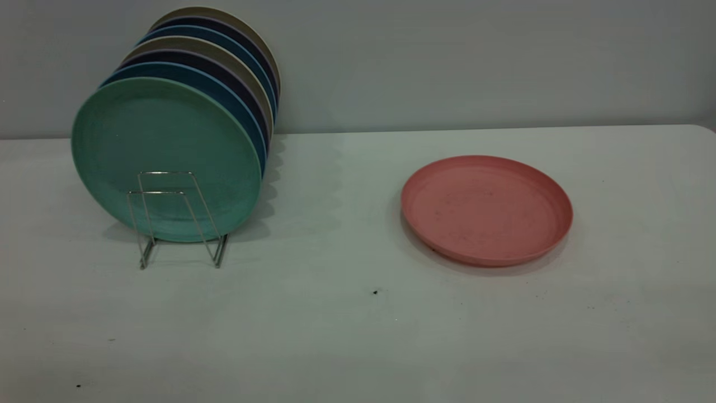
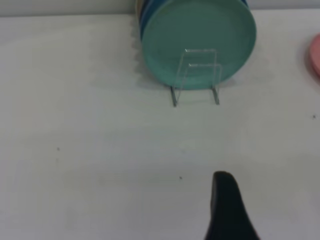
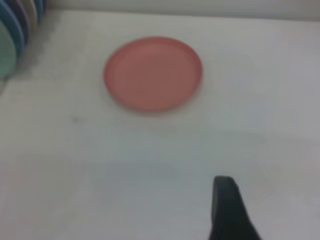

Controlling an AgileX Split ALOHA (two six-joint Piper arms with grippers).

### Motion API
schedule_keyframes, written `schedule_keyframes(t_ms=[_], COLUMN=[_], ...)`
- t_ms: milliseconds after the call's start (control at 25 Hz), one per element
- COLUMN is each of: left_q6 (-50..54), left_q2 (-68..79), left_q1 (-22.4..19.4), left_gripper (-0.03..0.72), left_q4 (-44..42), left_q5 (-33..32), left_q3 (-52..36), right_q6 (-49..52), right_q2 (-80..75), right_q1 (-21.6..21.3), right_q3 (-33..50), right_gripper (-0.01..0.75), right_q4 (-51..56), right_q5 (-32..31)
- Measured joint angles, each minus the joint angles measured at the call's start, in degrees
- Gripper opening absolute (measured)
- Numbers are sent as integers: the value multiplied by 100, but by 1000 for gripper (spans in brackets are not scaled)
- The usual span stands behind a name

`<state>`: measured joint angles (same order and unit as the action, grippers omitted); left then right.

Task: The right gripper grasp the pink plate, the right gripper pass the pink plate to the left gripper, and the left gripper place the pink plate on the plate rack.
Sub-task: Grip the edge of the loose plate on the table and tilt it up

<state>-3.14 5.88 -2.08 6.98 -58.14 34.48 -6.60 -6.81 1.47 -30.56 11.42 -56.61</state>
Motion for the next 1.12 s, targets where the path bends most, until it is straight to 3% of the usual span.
schedule_keyframes(t_ms=[320,720,880,1120], left_q6=[-1196,-2982,-3678,-4084], left_q2=[2752,5651,6695,8006], left_q1=[0,0,0,202], left_gripper=[569,572,572,572], left_q4=[306,2245,3015,3663], left_q5=[995,2148,2197,1996], left_q3=[913,1630,2020,2686], right_q6=[-476,-1138,-1696,-2832], right_q2=[-2610,-5279,-6369,-7834], right_q1=[0,0,0,0], right_q3=[-863,-1165,-1214,-1706], right_gripper=[491,494,494,494], right_q4=[496,1257,1803,2882], right_q5=[639,2020,2452,2542])
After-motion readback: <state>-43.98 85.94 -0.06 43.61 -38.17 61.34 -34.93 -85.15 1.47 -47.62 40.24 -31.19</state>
